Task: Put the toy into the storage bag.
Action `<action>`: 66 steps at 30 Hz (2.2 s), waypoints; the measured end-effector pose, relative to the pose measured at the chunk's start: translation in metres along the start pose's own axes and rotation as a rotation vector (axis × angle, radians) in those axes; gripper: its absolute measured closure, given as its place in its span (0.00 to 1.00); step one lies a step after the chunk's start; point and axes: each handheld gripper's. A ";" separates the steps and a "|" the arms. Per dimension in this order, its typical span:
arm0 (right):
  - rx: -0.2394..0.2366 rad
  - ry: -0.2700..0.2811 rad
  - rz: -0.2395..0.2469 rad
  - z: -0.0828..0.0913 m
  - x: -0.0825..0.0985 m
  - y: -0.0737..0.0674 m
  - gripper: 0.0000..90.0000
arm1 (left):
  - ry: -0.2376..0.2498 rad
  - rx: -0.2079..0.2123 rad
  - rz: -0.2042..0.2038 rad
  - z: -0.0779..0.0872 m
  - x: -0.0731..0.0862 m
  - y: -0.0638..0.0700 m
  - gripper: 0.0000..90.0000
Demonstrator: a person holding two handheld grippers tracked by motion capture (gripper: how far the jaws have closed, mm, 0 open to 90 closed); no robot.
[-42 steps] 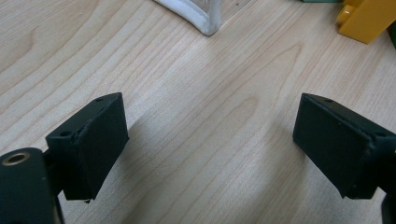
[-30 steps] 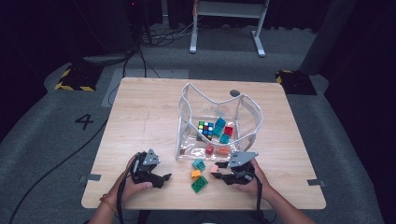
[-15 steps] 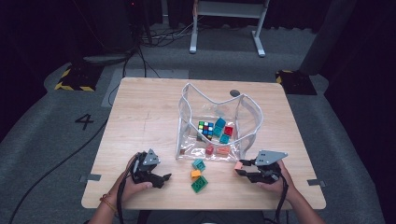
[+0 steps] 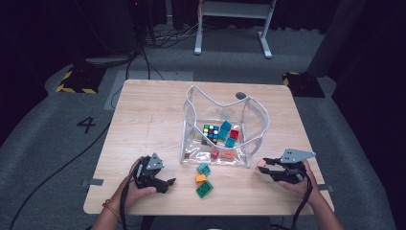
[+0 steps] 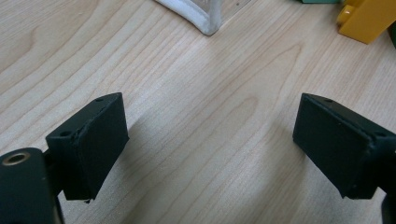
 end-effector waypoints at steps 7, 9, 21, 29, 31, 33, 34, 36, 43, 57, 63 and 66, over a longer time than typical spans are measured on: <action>0.066 0.004 0.029 0.008 -0.022 0.026 0.66 | 0.001 0.000 0.001 0.000 0.000 0.000 0.11; 0.088 0.011 0.038 0.009 -0.030 0.032 0.66 | 0.001 0.001 0.000 0.000 0.000 0.000 0.11; 0.194 0.083 0.022 0.025 -0.067 0.064 0.66 | 0.001 0.003 0.004 0.000 0.000 0.000 0.11; 0.254 0.161 0.035 0.045 -0.113 0.085 0.66 | 0.002 0.004 0.003 -0.001 0.000 0.000 0.11; 0.263 0.167 0.038 0.046 -0.123 0.087 0.66 | 0.003 0.004 0.003 -0.001 0.000 0.000 0.11; 0.264 0.177 0.037 0.046 -0.130 0.090 0.66 | 0.003 0.004 0.004 -0.001 0.000 0.000 0.11; 0.264 0.177 0.037 0.046 -0.130 0.090 0.66 | 0.003 0.004 0.004 -0.001 0.000 0.000 0.11; 0.278 0.202 0.029 0.043 -0.141 0.093 0.66 | 0.002 0.004 0.003 -0.001 0.000 0.000 0.11; 0.270 0.194 0.041 0.032 -0.160 0.095 0.66 | 0.002 0.006 0.003 -0.001 0.000 0.000 0.11; 0.116 0.242 0.056 0.005 -0.191 0.074 0.66 | 0.002 0.006 0.003 -0.001 0.000 0.000 0.11; -0.023 0.210 0.118 -0.023 -0.196 0.048 0.66 | 0.002 0.005 0.002 -0.001 0.000 0.000 0.11; -0.051 0.177 0.151 -0.030 -0.197 0.041 0.66 | 0.002 0.006 0.003 -0.001 0.000 0.000 0.11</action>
Point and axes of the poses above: each handheld gripper's, and its own axes: z roughly backward along the jaws, x roughly out of its underside, y roughly to its right, and after that the axes turned 9 degrees about y, right-handed
